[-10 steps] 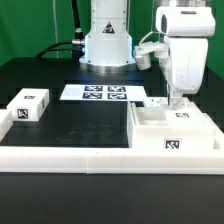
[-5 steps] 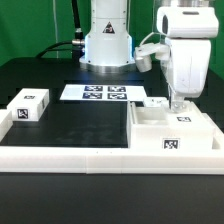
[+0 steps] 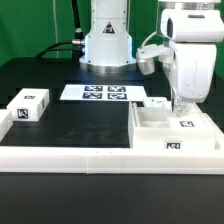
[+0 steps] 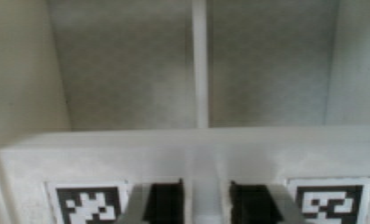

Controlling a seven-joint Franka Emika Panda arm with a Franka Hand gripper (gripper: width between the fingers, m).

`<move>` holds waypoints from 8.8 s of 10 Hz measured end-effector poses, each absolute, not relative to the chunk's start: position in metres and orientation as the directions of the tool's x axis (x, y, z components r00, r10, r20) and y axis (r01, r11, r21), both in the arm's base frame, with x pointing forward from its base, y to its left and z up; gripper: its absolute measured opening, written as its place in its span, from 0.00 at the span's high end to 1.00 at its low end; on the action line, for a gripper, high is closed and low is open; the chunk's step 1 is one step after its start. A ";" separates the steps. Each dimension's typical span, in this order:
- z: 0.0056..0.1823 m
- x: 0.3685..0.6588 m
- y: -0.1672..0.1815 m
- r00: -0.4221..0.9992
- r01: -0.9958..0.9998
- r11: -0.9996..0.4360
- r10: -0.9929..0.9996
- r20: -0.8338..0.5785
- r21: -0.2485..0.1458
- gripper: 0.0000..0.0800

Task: Assemble cabinet

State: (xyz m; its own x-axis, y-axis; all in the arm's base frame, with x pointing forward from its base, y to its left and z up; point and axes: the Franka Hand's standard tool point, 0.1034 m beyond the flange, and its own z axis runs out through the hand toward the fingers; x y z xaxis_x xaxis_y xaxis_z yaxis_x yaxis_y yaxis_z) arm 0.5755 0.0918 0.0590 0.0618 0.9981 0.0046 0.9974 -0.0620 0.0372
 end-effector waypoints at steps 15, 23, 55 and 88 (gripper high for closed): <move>0.093 0.517 0.094 0.067 0.997 -0.066 0.998 -0.016 0.043 0.00; 0.072 0.461 0.094 0.049 0.999 -0.049 0.999 -0.007 0.021 0.00; 0.044 0.407 0.086 0.084 0.996 -0.084 0.996 -0.004 -0.038 0.91; 0.059 0.458 0.072 0.195 0.979 -0.196 0.980 -0.029 -0.053 0.91</move>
Offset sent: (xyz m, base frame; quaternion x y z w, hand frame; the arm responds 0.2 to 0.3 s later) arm 0.0000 0.0000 0.0000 0.0000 0.0000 0.0000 1.0000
